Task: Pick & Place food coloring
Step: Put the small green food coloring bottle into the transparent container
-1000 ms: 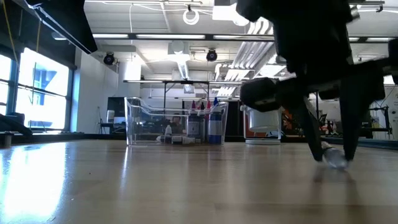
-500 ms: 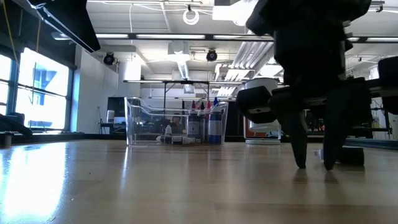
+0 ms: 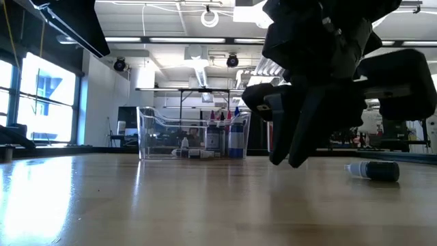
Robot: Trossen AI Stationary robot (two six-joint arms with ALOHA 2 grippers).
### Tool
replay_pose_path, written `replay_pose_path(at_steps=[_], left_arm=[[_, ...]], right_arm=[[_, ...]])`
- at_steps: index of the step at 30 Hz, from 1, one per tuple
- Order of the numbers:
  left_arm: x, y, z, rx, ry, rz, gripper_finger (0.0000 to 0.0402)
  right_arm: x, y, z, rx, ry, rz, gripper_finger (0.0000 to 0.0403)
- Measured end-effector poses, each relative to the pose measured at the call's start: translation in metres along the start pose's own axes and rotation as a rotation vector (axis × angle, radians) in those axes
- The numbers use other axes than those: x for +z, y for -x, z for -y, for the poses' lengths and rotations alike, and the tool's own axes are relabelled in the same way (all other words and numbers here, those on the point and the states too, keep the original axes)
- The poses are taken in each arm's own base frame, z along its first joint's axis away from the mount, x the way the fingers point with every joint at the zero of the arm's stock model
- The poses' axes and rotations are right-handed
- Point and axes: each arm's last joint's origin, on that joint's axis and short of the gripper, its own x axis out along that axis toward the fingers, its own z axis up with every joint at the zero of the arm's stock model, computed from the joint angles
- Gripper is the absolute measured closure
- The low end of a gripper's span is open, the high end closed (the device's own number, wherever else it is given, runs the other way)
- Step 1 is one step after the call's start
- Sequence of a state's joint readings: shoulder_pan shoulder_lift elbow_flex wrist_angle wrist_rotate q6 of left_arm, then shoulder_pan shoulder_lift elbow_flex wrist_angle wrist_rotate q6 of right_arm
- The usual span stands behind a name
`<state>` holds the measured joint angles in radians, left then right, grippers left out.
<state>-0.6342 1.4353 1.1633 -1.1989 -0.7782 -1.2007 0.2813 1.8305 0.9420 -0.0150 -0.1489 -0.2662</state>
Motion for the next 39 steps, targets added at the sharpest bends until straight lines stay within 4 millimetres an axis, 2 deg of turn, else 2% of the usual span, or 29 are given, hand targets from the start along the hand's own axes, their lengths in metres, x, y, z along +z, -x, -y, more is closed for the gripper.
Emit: replay_pose_path(at_steps=[16,21,23,31,34,39], left_arm=[[0.001,0.000,0.003,-0.023,0.004,0.000,0.0202],[0.001,0.000,0.003,-0.024,0.002,0.000,0.0202],[0.001,0.000,0.003,-0.024,0.002,0.000,0.0202],[0.001,0.000,0.003,-0.024,0.003,0.001,0.0202],[0.001,0.000,0.003,-0.024,0.003,0.001,0.0202],[0.001,0.000,0.003,-0.022,0.003,0.005,0.0202]], right_arm=[[0.003,0.001,0.001,-0.035,0.028,0.026,0.0304],[0.000,0.001,-0.003,0.076,-0.136,0.013,0.0304],[-0.003,0.000,-0.004,0.105,-0.152,0.006,0.0304],[-0.004,0.001,0.000,-0.050,-0.136,-0.027,0.0304],[-0.006,0.008,0.000,-0.080,-0.177,-0.131,0.0304],[0.004,0.040,-0.002,-0.080,-0.362,-0.330,0.0304]])
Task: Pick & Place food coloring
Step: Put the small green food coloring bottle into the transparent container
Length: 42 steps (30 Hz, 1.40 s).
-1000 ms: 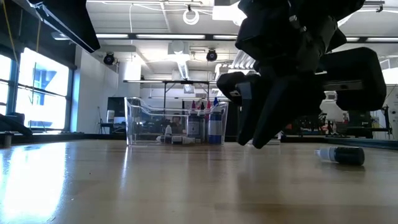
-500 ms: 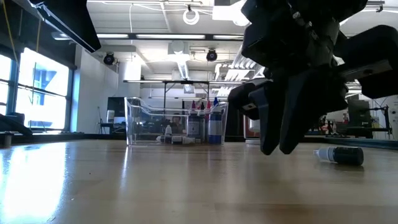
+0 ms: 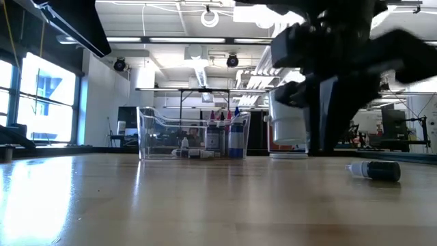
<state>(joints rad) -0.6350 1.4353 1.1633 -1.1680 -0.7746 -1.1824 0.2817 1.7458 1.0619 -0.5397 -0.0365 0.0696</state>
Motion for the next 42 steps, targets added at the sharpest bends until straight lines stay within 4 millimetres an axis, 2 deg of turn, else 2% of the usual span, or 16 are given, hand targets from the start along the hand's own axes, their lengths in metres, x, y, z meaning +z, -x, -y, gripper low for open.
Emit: replay_pose_path(at_steps=[4,11,21,30,36,42], left_arm=[[0.000,0.000,0.000,-0.003,0.004,0.004,0.0202],[0.001,0.000,0.002,-0.012,0.014,0.007,0.0202],[0.001,0.000,0.001,-0.004,0.012,0.021,0.0202],[0.001,0.000,0.001,-0.002,0.013,0.025,0.0202],[0.001,0.000,0.002,-0.005,0.016,0.026,0.0202],[0.002,0.000,0.002,-0.008,0.019,0.027,0.0202]], right_arm=[[0.004,0.017,-0.001,0.006,-0.238,-0.041,0.0304],[-0.011,0.010,-0.006,0.068,-0.419,-0.237,0.0304],[-0.006,0.005,-0.018,0.064,-0.377,-0.172,0.0304],[-0.031,-0.019,-0.015,0.087,-0.391,-0.162,0.0304],[-0.045,-0.030,-0.014,0.063,-0.321,-0.116,0.0306],[-0.047,-0.034,-0.014,0.048,-0.295,-0.050,0.0325]])
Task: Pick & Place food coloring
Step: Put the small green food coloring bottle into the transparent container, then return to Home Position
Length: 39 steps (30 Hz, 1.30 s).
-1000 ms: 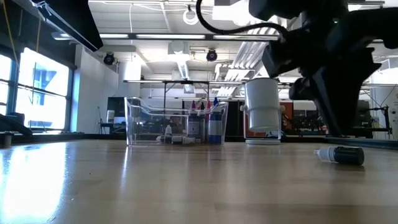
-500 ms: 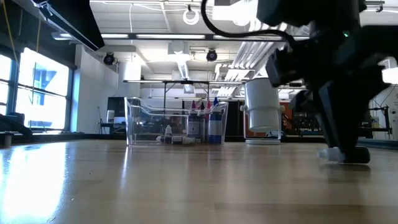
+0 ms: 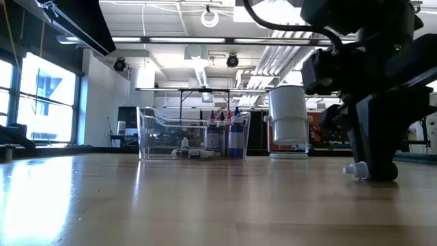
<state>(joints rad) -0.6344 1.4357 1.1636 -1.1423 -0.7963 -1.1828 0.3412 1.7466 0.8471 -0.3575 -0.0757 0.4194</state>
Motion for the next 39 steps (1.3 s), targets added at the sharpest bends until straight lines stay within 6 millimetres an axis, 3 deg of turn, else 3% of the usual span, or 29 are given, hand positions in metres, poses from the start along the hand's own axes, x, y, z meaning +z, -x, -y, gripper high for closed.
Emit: replay_pose_path(at_steps=[6,11,17,21,25,30,34,39], left_arm=[[0.000,0.000,0.000,-0.002,0.002,0.000,0.0202],[0.001,0.000,0.001,-0.011,0.011,0.003,0.0202],[0.001,0.000,0.002,-0.013,0.013,0.004,0.0202],[0.001,0.000,0.002,-0.013,0.014,0.005,0.0202],[0.001,0.000,0.002,-0.014,0.015,0.005,0.0202],[0.001,0.000,0.002,-0.016,0.018,0.008,0.0202],[0.001,0.000,0.002,-0.010,0.019,0.024,0.0202],[0.002,0.000,0.001,0.003,0.019,0.055,0.0202]], right_arm=[[0.015,0.003,-0.005,0.022,0.074,0.199,0.0324],[0.039,0.009,0.002,-0.145,0.164,0.468,0.0321],[0.085,0.042,0.030,-0.453,0.284,0.861,0.0324],[0.113,0.073,0.063,-0.550,0.336,1.058,0.0316],[0.127,0.091,0.114,-0.550,0.252,1.097,0.0313],[0.123,0.086,0.171,-0.446,0.096,1.054,0.0313],[0.120,0.077,0.194,-0.415,0.064,1.028,0.0304],[0.118,0.062,0.206,-0.438,0.079,0.990,0.0284]])
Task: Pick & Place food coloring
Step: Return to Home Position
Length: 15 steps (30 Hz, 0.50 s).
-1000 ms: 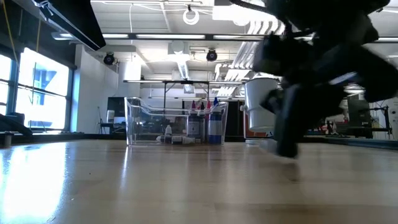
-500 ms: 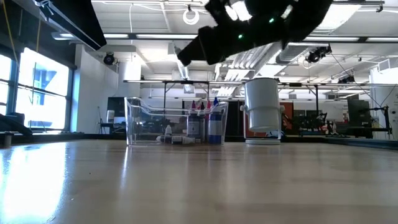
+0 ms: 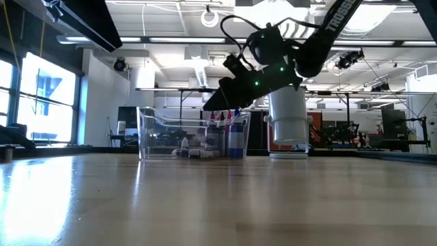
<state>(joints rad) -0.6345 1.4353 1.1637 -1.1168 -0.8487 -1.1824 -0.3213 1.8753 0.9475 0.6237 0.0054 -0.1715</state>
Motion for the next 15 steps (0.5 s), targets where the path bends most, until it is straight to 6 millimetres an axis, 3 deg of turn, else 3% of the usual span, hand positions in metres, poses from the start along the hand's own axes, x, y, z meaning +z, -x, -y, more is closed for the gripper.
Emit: replay_pose_path(at_steps=[5,9,12,15], left_arm=[[0.000,0.000,0.000,0.003,-0.001,0.002,0.0202],[0.001,0.002,-0.006,0.036,-0.033,0.013,0.0202],[0.011,0.014,-0.018,0.069,-0.032,0.037,0.0202],[0.024,0.035,-0.042,0.110,-0.048,0.107,0.0202]], right_arm=[[0.011,-0.005,0.004,-0.006,-0.001,0.023,0.0255],[0.051,0.003,-0.005,0.106,-0.023,0.137,0.0243],[0.085,0.026,-0.015,0.226,0.002,0.134,0.0244],[0.113,0.065,-0.022,0.321,0.017,0.021,0.0250]])
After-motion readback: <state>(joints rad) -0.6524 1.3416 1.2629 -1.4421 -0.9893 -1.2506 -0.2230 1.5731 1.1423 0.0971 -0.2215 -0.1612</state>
